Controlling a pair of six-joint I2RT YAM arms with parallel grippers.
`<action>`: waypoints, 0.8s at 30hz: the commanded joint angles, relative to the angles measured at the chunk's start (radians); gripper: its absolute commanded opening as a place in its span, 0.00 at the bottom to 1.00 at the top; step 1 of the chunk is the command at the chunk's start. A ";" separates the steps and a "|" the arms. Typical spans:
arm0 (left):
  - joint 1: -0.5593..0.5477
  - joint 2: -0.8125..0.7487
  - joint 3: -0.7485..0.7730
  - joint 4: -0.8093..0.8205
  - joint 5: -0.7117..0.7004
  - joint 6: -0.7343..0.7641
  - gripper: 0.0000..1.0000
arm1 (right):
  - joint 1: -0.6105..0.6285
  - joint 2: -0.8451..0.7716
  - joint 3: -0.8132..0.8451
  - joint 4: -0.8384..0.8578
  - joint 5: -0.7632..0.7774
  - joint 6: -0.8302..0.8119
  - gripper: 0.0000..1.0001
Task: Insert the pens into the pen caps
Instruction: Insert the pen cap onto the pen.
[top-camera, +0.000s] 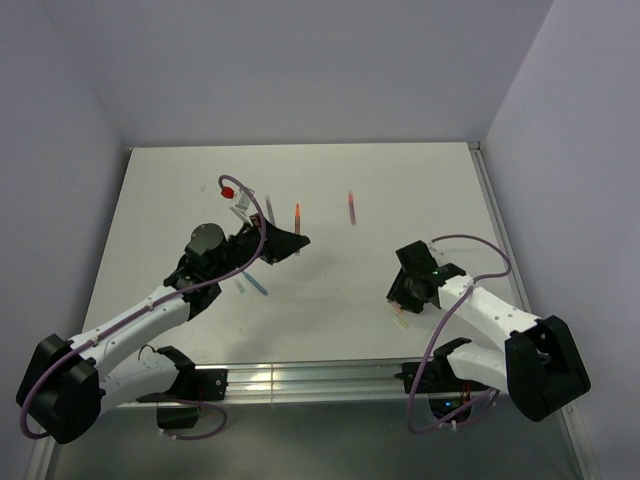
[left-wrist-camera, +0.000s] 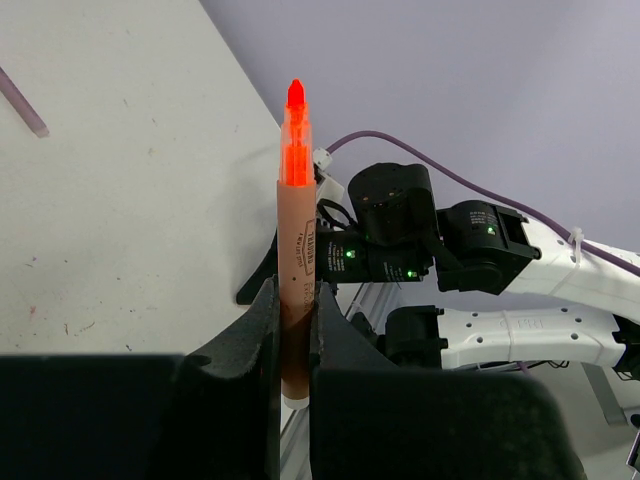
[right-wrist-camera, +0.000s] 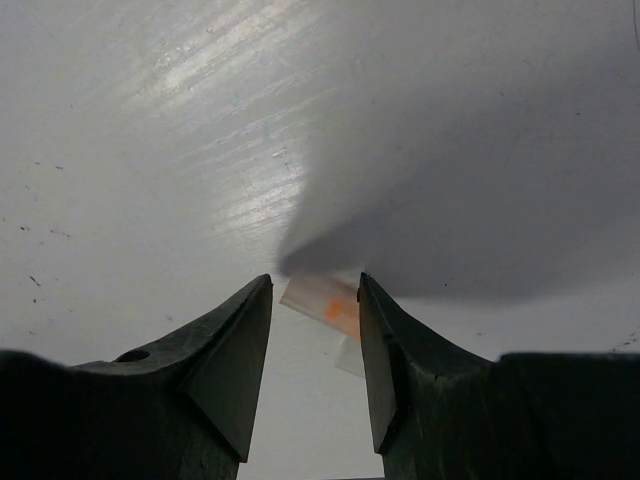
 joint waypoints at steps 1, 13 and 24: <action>-0.002 -0.003 -0.007 0.020 0.020 0.022 0.00 | 0.009 0.010 -0.014 0.000 0.039 -0.008 0.48; -0.002 0.002 -0.007 0.023 0.028 0.020 0.00 | 0.056 0.018 0.007 -0.019 0.050 -0.026 0.48; -0.002 -0.009 -0.011 0.017 0.028 0.023 0.00 | 0.109 0.099 0.056 -0.062 0.074 -0.037 0.49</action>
